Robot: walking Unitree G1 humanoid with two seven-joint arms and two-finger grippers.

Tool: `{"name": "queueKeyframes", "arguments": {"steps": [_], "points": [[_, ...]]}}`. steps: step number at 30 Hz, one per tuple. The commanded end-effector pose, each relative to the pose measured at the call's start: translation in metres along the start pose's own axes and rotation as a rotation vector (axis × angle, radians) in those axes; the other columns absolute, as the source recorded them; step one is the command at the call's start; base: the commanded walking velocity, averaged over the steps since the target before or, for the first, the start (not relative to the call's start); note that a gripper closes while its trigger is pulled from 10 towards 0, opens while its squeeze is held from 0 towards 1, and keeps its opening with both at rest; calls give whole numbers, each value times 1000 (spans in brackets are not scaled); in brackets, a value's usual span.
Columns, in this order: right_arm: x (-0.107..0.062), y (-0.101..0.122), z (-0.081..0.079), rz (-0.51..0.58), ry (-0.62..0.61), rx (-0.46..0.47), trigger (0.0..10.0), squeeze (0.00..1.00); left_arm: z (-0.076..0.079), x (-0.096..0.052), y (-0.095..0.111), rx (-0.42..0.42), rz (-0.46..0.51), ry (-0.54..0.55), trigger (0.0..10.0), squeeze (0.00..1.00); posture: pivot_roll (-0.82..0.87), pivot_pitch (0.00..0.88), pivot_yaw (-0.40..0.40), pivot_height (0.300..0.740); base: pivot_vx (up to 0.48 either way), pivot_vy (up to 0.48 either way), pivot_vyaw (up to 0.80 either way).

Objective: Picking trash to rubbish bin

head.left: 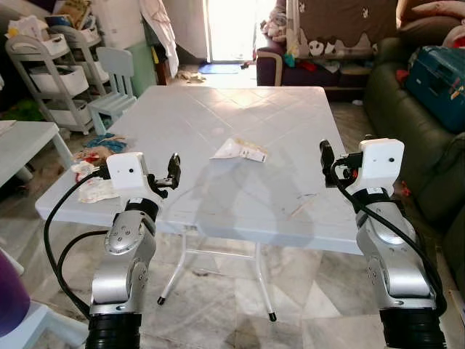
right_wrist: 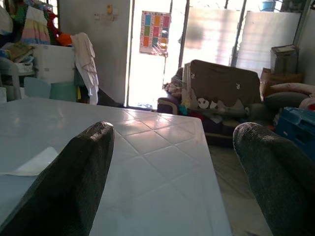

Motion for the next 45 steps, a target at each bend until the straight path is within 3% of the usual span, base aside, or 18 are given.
{"name": "queueKeyframes", "arguments": {"steps": [1,9,27,45], "points": [[1,6,0,14,-3,-11,10000,0,2,2,0,-6,-10,-6,10000,0,-47,1,13,740,0,0,0],[1,6,1,13,-6,-8,10000,0,2,2,0,-14,-16,-9,10000,0,-46,1,12,740,0,0,0],[1,5,1,12,-10,0,10000,0,1,2,0,-17,-23,-11,10000,0,-45,3,14,740,-270,0,0],[-1,-1,6,-2,-25,-15,10000,0,-5,8,5,-25,-4,-9,10000,0,-49,0,18,740,0,0,0]]}}
Point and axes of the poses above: a point about 5 cm out from each wrist's last joint towards the gripper, its own x axis pointing out of the wrist towards the gripper, its own y axis along the axis of the wrist's last joint, z = x × y, the point moved 5 cm from there along x, pointing out of the wrist towards the gripper, and after that the axes turned 15 degrees about -x, right-handed, at the moved point
